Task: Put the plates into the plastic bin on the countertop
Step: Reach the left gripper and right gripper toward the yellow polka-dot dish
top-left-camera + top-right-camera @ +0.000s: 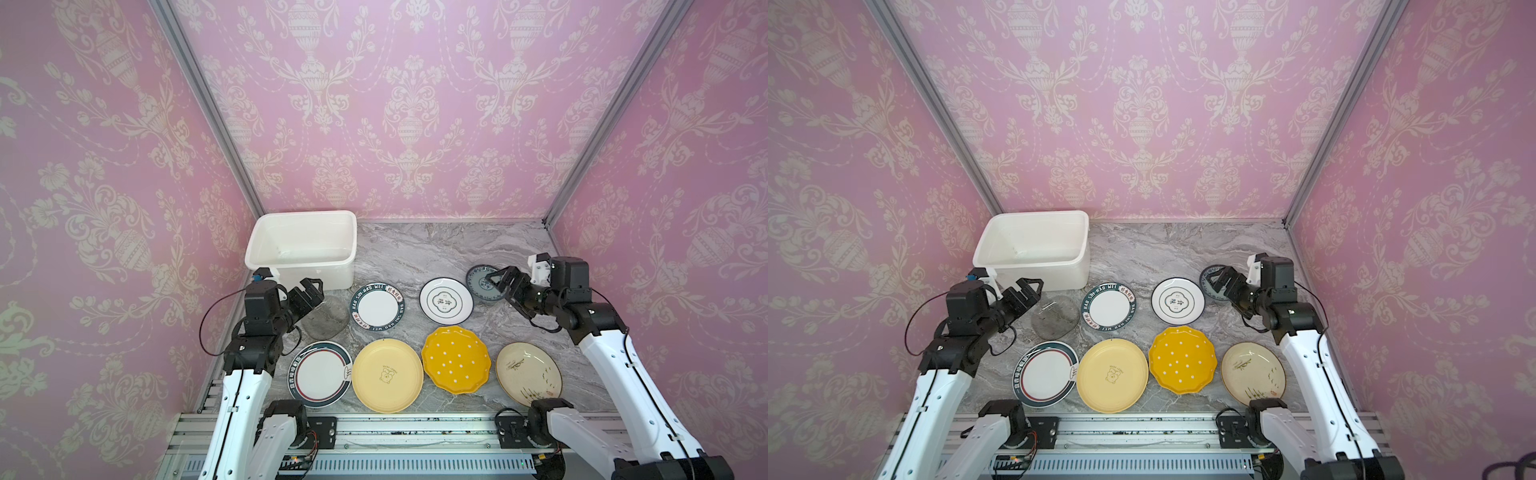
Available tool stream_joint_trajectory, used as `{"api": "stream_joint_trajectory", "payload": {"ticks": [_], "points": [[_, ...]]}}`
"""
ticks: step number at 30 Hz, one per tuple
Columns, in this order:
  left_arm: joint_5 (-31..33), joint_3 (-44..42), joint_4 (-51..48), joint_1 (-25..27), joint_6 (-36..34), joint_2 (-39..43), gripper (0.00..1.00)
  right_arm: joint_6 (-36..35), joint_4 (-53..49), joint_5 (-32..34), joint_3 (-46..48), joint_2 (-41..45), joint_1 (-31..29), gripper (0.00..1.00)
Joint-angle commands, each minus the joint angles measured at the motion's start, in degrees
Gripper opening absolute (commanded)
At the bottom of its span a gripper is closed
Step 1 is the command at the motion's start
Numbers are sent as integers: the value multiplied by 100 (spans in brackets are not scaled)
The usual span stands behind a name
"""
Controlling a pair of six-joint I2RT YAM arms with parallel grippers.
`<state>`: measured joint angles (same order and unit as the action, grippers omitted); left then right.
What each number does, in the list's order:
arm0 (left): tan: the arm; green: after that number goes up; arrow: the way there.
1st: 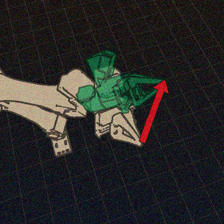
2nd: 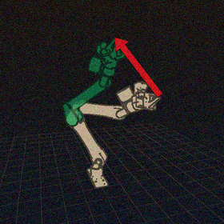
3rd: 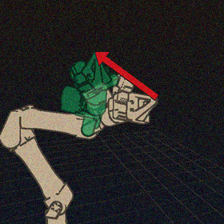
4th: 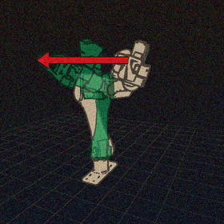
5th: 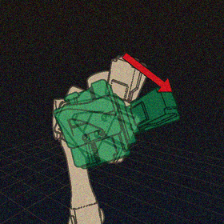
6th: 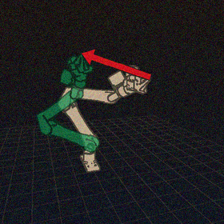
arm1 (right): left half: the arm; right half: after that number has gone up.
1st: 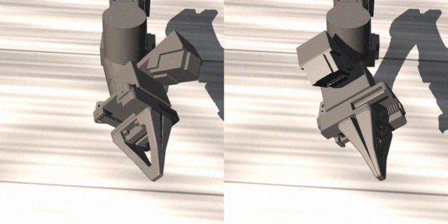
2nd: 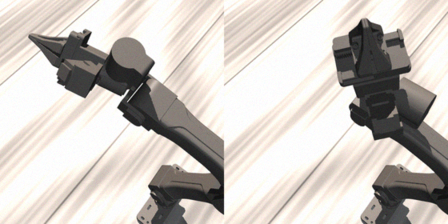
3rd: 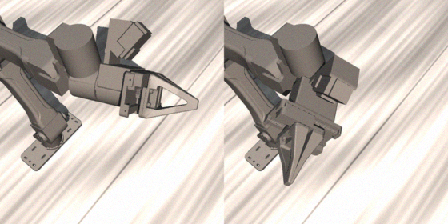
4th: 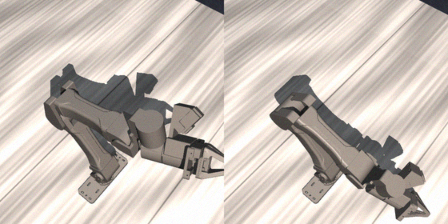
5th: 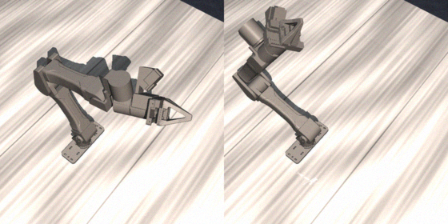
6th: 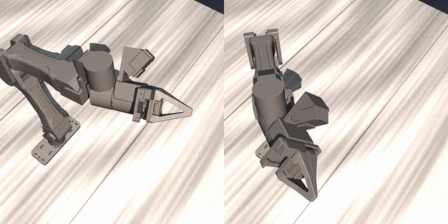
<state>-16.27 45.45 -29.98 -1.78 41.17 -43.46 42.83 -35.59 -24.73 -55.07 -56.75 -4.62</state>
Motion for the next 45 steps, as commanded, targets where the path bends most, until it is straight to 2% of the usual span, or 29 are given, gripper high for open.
{"api": "stream_joint_trajectory", "payload": {"ticks": [1,4,7,11,16,20,27,33,36,41,45], "points": [[-793,412,-791,263,218,-207,99,-301,-807,-20,-241,-148,-612,98],[-831,704,-1610,608,-2,-402,97,-300,-988,122,-182,-254,-1163,98],[-848,889,-2136,968,-67,-481,96,-141,-1238,564,-56,-232,-1515,97],[-987,912,-2100,1692,76,-496,91,52,-1410,879,294,-73,-1691,97],[-882,1171,-2029,2586,122,-914,86,181,-1943,1235,534,152,-1699,98],[-926,1547,-1779,3225,-110,-1528,86,502,-2111,1194,906,473,-1700,98],[-902,2408,-1561,4257,-658,-3146,86,1148,-1752,809,1675,877,-1879,98],[-1101,3047,-1744,4532,-870,-4541,84,1851,-1024,815,2135,906,-2460,99],[-1228,3361,-1967,4575,-938,-5133,83,2138,-870,1044,2252,796,-2744,99],[-1464,3511,-1798,4579,-629,-5840,82,2709,-449,1300,2569,799,-3106,99],[-1620,3703,-1677,4579,-431,-6317,80,2894,-290,1392,2703,767,-3274,100]]}}
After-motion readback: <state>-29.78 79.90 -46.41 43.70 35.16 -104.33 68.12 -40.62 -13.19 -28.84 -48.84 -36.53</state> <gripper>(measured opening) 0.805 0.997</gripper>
